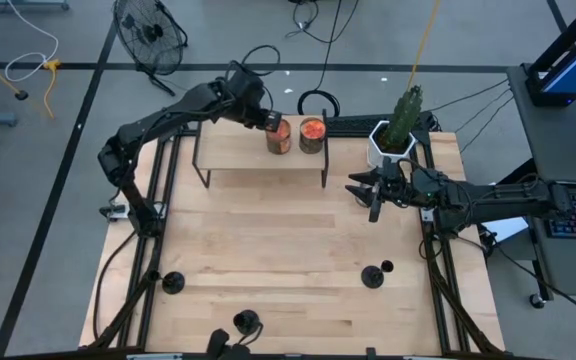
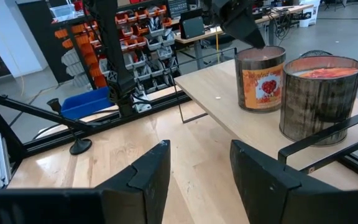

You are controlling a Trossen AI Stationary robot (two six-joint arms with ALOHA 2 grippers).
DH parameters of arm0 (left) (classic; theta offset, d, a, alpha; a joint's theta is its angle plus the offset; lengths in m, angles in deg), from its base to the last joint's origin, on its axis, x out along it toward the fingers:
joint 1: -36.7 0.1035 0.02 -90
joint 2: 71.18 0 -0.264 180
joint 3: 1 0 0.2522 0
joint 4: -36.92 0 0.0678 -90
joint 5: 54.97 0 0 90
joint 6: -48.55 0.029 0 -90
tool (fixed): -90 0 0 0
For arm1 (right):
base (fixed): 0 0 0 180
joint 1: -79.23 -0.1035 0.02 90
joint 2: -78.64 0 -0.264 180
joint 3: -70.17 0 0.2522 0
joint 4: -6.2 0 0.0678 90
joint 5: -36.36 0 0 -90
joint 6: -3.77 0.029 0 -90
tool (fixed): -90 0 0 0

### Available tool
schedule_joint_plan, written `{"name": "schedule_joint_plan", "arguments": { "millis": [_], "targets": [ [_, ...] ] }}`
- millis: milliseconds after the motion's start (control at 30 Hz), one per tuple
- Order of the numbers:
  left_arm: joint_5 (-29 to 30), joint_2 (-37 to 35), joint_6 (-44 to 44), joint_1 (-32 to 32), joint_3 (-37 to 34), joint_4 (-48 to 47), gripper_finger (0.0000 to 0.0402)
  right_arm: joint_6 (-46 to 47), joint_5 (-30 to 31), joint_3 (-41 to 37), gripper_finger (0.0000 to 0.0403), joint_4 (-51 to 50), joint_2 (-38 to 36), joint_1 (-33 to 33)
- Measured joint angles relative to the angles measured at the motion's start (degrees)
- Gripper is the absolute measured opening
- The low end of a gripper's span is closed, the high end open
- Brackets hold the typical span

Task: Pick & Place candle stick holders
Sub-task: Put the orange scented candle on the shelf

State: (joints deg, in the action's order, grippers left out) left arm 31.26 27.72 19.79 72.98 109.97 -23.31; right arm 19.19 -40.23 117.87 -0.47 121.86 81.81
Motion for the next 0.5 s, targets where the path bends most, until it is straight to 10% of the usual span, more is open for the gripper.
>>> {"name": "schedule_joint_plan", "arguments": {
  "millis": [500],
  "targets": [
    [2.84,-5.43,2.71,-6.48,1.46,-15.19,0.0115,0.0,0.0,0.0,0.016,-0.02,0.0,-0.02]
  ]
}}
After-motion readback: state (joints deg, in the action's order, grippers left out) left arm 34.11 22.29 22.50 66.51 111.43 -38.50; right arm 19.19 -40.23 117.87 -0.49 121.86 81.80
